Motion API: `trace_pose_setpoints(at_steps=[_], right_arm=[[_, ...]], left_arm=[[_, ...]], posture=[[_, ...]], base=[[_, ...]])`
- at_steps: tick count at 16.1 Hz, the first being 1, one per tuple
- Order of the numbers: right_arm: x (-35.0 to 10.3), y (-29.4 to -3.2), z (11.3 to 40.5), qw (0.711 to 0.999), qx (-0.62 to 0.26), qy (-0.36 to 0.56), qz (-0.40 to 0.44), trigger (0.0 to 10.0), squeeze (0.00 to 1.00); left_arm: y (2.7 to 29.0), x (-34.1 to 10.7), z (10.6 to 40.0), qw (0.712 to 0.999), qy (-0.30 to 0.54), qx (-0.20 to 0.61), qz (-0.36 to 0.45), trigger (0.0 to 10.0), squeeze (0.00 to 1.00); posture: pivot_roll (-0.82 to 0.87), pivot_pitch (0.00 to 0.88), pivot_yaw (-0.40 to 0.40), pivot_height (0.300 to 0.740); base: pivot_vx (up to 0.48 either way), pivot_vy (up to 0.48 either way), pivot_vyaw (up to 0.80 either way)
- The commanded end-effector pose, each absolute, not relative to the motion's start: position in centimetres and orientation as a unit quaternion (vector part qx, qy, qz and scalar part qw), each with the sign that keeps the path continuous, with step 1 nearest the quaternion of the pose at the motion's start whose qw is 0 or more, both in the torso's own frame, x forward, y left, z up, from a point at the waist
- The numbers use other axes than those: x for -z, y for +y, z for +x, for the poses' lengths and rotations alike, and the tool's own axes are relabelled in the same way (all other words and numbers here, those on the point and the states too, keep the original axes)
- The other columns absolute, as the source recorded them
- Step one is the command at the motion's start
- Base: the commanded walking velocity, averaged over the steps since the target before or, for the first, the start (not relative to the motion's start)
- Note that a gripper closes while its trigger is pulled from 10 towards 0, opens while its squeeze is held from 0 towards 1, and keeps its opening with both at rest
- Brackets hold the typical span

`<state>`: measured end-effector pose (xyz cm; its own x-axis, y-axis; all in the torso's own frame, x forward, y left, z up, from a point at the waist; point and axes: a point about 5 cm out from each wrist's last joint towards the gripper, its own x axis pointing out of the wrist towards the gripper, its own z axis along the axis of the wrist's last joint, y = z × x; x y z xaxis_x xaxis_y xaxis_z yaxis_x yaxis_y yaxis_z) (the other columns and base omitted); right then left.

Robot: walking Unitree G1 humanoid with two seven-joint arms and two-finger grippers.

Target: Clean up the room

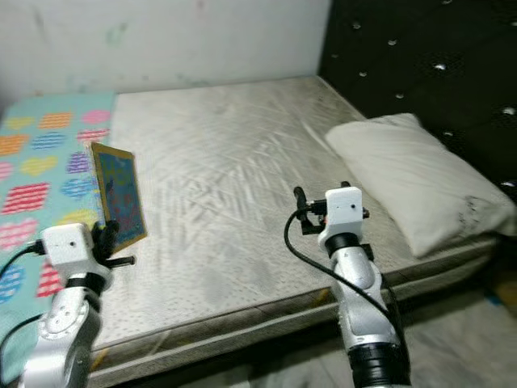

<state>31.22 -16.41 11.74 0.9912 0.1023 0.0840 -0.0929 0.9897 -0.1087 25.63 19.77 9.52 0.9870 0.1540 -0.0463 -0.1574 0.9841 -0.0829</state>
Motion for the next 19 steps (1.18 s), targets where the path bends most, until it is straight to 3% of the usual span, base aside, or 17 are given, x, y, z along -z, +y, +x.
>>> trace_pose_setpoints(at_steps=[1, 7, 13, 19], right_arm=[[-12.0, -16.6, 31.5, 0.996, -0.049, -0.049, -0.059, 10.0, 0.0], [-12.0, -16.7, 31.5, 0.996, -0.05, -0.05, -0.062, 10.0, 0.0], [-11.9, -16.6, 31.5, 0.995, -0.058, -0.051, -0.069, 10.0, 0.0], [-12.0, -16.5, 31.7, 0.994, -0.061, -0.054, -0.072, 10.0, 0.0]], left_arm=[[19.5, -10.6, 25.9, 0.996, -0.005, -0.075, -0.043, 10.0, 0.0], [19.3, -10.6, 25.9, 0.996, -0.005, -0.074, -0.045, 10.0, 0.0], [18.3, -11.3, 25.7, 0.996, -0.033, -0.025, -0.075, 10.0, 0.0], [18.2, -11.4, 25.7, 0.996, -0.038, -0.017, -0.077, 10.0, 0.0]], posture=[[-0.12, 0.0, 0.023, 0.74], [-0.12, 0.0, 0.019, 0.74], [-0.12, 0.0, 0.013, 0.74], [-0.12, 0.0, 0.009, 0.74]], base=[[0.0, -0.341, 0.0], [0.0, -0.333, 0.0], [0.0, 0.0, 0.0], [0.304, 0.0, 0.0]])
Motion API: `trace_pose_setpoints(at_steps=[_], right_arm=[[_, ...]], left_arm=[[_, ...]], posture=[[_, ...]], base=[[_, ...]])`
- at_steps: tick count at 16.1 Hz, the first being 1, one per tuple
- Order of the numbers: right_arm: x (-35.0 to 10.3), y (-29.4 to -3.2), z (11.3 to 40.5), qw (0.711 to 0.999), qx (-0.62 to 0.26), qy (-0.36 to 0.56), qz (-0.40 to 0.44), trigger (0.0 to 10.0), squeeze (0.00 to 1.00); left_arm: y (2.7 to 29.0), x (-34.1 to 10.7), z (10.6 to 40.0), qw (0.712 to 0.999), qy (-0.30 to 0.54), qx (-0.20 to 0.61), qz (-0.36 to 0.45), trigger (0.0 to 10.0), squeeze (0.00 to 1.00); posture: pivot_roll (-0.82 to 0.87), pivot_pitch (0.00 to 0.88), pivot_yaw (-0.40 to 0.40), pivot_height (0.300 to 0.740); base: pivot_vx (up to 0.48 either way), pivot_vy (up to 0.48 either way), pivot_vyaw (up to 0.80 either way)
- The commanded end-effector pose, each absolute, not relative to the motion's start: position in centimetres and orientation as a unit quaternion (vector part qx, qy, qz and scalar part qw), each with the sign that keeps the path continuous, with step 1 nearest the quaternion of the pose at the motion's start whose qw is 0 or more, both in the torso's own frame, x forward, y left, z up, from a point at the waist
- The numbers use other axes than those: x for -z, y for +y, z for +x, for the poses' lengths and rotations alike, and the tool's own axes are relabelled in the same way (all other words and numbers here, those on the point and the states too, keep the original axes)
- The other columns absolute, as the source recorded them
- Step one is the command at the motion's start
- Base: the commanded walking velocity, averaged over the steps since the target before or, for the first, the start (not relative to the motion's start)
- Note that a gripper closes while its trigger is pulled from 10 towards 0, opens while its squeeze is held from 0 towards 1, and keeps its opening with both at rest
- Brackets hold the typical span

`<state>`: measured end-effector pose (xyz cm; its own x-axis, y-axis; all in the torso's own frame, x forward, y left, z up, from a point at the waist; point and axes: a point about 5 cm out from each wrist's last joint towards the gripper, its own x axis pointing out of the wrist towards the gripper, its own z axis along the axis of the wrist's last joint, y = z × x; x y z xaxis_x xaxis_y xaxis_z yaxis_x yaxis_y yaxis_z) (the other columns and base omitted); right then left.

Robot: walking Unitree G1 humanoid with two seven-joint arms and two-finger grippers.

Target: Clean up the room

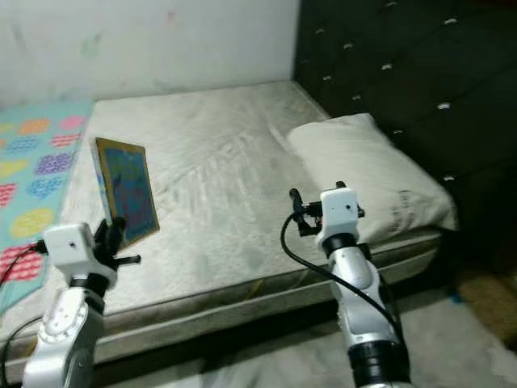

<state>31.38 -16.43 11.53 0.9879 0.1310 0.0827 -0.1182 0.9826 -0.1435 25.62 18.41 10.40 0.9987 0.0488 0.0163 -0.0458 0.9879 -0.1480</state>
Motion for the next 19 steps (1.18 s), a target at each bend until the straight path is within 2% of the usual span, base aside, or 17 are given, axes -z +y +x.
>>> trace_pose_setpoints(at_steps=[1, 19], right_arm=[[-12.01, -16.51, 31.73, 0.994, -0.062, -0.054, -0.073, 10.0, 0.0], [-11.73, -16.71, 31.4, 0.993, -0.067, -0.055, -0.086, 10.0, 0.0]], left_arm=[[18.14, -11.38, 25.65, 0.996, -0.038, -0.016, -0.078, 10.0, 0.0], [17.88, -11.12, 25.44, 0.997, -0.031, -0.011, -0.076, 10.0, 0.0]], posture=[[-0.12, 0.0, 0.008, 0.74], [-0.12, 0.0, 0.012, 0.74]], base=[[0.33, 0.0, 0.0], [0.334, 0.0, 0.0]])
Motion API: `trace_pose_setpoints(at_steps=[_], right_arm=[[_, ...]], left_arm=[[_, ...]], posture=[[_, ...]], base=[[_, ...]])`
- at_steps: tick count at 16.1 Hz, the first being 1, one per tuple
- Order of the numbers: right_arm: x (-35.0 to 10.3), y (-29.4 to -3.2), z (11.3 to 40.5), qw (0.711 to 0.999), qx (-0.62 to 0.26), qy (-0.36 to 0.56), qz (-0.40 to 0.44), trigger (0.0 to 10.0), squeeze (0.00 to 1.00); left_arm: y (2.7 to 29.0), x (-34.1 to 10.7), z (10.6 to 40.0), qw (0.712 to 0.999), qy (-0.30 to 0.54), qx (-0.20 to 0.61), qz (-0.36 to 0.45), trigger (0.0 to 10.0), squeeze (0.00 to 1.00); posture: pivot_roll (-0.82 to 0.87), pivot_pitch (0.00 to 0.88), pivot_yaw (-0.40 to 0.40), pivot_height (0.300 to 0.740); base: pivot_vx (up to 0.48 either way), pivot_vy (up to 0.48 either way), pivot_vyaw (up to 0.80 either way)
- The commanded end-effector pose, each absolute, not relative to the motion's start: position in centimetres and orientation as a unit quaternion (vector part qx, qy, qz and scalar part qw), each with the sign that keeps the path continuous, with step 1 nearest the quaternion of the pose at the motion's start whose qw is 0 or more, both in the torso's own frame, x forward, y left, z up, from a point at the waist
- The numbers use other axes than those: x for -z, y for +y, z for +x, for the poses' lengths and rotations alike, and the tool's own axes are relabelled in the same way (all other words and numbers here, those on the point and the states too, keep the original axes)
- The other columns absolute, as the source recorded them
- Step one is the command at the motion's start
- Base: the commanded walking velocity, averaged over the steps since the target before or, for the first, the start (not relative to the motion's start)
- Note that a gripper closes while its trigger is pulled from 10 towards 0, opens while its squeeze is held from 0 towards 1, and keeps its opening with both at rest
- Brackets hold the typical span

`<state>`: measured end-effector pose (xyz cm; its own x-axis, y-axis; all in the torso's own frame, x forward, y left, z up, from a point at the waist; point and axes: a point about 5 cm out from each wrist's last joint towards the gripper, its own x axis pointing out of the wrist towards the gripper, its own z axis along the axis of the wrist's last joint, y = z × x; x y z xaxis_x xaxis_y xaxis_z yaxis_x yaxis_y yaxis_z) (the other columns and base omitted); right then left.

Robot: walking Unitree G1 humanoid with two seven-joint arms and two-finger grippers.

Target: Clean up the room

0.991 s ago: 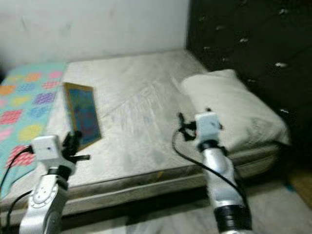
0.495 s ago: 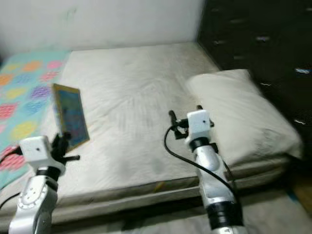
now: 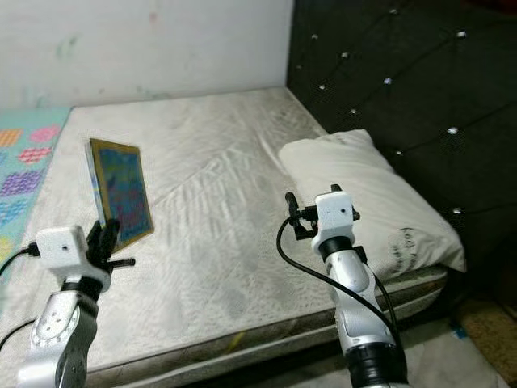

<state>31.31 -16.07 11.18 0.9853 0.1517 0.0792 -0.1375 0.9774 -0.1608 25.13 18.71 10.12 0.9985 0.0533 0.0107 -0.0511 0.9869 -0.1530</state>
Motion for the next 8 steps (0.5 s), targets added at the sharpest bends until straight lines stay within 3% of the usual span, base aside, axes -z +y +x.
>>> trace_pose_setpoints(at_steps=[1, 2, 3, 8], right_arm=[[-11.76, -16.69, 31.42, 0.992, -0.068, -0.057, -0.086, 10.0, 0.0], [-11.77, -16.67, 31.43, 0.992, -0.069, -0.057, -0.087, 10.0, 0.0], [-11.77, -16.64, 31.43, 0.992, -0.069, -0.057, -0.087, 10.0, 0.0], [-11.75, -16.61, 31.35, 0.992, -0.073, -0.058, -0.09, 10.0, 0.0]], left_arm=[[17.87, -11.13, 25.45, 0.997, -0.032, -0.011, -0.076, 10.0, 0.0], [17.87, -11.14, 25.47, 0.996, -0.032, -0.011, -0.077, 10.0, 0.0], [17.96, -11.01, 25.51, 0.996, -0.026, -0.02, -0.079, 10.0, 0.0], [18.11, -10.71, 25.71, 0.996, -0.015, -0.041, -0.072, 10.0, 0.0]], posture=[[-0.12, 0.0, 0.012, 0.74], [-0.12, 0.0, 0.011, 0.74], [-0.12, 0.0, 0.011, 0.74], [-0.12, 0.0, 0.008, 0.74]], base=[[0.33, 0.0, 0.0], [0.326, 0.0, 0.0], [0.0, 0.0, 0.46], [0.0, 0.0, 0.0]])
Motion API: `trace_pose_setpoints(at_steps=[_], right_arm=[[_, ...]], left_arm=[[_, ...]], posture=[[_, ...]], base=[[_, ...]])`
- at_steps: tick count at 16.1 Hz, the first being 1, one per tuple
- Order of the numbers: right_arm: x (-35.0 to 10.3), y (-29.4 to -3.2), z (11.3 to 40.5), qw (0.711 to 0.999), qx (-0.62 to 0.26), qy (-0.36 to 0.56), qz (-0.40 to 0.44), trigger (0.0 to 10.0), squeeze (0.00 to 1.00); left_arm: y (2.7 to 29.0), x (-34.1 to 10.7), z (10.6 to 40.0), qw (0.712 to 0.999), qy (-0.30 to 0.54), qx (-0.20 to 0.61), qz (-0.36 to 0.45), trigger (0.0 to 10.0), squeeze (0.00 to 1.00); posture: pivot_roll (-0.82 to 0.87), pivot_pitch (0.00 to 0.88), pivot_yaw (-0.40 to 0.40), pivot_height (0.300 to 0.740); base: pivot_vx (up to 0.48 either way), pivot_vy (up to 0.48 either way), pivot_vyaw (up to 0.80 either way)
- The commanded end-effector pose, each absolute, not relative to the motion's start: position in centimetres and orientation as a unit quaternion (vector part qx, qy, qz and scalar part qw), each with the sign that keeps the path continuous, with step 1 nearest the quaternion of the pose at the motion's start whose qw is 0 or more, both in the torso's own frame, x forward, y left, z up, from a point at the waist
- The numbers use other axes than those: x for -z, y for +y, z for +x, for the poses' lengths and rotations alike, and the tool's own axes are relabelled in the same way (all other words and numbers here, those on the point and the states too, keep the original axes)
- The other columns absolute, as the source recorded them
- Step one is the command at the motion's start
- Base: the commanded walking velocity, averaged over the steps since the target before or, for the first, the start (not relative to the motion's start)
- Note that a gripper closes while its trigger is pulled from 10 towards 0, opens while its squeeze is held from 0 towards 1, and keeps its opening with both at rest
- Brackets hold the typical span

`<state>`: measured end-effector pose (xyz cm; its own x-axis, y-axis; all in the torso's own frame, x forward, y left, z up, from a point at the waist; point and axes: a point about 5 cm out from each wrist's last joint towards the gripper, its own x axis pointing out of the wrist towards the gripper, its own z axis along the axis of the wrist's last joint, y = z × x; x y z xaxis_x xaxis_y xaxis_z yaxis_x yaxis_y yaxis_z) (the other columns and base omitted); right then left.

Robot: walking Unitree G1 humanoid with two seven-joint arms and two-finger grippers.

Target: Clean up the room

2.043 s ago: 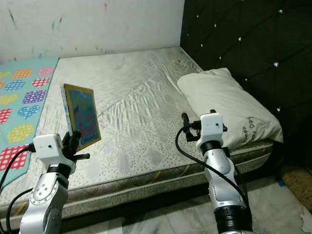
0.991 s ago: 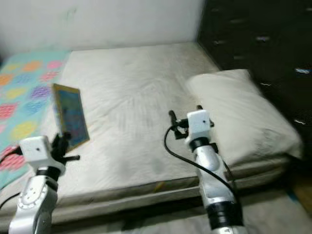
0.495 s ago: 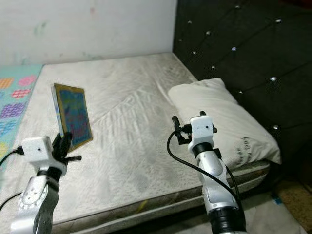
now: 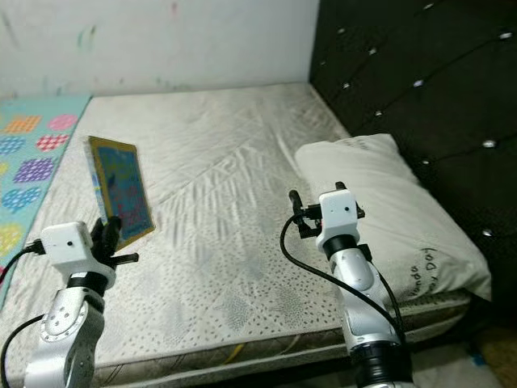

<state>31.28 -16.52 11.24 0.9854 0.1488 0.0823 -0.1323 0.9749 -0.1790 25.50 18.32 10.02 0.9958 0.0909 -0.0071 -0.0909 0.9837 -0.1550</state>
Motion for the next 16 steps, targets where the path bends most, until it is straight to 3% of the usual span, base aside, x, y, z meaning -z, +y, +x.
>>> trace_pose_setpoints(at_steps=[1, 9, 16], right_arm=[[-11.81, -16.55, 31.32, 0.991, -0.076, -0.061, -0.092, 10.0, 0.0], [-11.63, -16.3, 31.09, 0.991, -0.086, -0.059, -0.088, 10.0, 0.0], [-11.47, -16.59, 31.12, 0.991, -0.083, -0.052, -0.093, 10.0, 0.0]], left_arm=[[18.1, -10.7, 25.73, 0.996, -0.015, -0.041, -0.072, 10.0, 0.0], [18.1, -10.59, 25.47, 0.996, -0.012, -0.042, -0.074, 10.0, 0.0], [18.02, -10.55, 25.39, 0.996, -0.01, -0.041, -0.076, 10.0, 0.0]], posture=[[-0.12, 0.0, 0.008, 0.74], [-0.11, 0.0, 0.006, 0.74], [-0.11, 0.0, 0.001, 0.74]], base=[[0.0, 0.0, 0.66], [0.0, -0.3, 0.72], [0.0, -0.334, 0.0]])
